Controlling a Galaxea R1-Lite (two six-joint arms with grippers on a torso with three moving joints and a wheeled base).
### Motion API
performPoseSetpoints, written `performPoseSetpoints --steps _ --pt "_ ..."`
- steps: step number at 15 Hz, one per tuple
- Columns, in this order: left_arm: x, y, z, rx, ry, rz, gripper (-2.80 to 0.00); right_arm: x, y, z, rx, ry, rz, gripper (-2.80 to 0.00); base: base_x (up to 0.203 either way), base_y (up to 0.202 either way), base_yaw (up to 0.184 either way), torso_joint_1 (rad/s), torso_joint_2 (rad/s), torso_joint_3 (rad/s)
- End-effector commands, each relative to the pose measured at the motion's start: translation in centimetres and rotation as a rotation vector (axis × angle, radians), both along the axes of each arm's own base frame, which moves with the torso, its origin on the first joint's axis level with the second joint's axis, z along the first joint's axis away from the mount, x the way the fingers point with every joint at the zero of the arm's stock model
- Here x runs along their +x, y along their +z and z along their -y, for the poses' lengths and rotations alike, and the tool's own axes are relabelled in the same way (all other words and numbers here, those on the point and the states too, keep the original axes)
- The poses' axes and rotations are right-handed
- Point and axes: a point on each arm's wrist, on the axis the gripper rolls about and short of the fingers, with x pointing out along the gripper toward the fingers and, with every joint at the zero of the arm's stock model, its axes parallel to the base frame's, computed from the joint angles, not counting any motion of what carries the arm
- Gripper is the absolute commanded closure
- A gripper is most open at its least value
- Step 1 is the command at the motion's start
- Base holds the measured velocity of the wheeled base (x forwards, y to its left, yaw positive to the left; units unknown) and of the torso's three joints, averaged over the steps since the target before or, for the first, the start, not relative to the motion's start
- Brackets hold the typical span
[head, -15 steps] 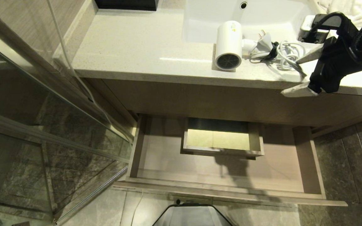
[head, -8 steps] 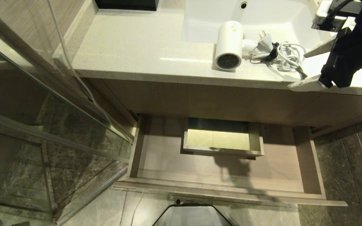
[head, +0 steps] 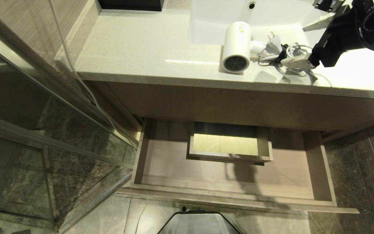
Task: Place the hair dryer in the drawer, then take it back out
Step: Pick up the hairdryer
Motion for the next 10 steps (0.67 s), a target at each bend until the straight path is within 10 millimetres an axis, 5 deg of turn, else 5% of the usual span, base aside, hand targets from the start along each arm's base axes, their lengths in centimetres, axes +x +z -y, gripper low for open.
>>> performPoseSetpoints --steps 1,10 --pt "0.0 0.0 0.0 0.000 0.000 -0.002 0.00 2.2 -1.6 -0.6 -0.035 0.061 -0.025 -2.80 0.000 0.000 0.000 0.000 0.00 0.000" --pt "0.0 0.0 0.0 0.000 0.000 -0.002 0.00 5.0 -4.0 -0.9 -0.085 0.129 -0.062 -2.80 0.000 0.000 0.000 0.000 0.00 0.000"
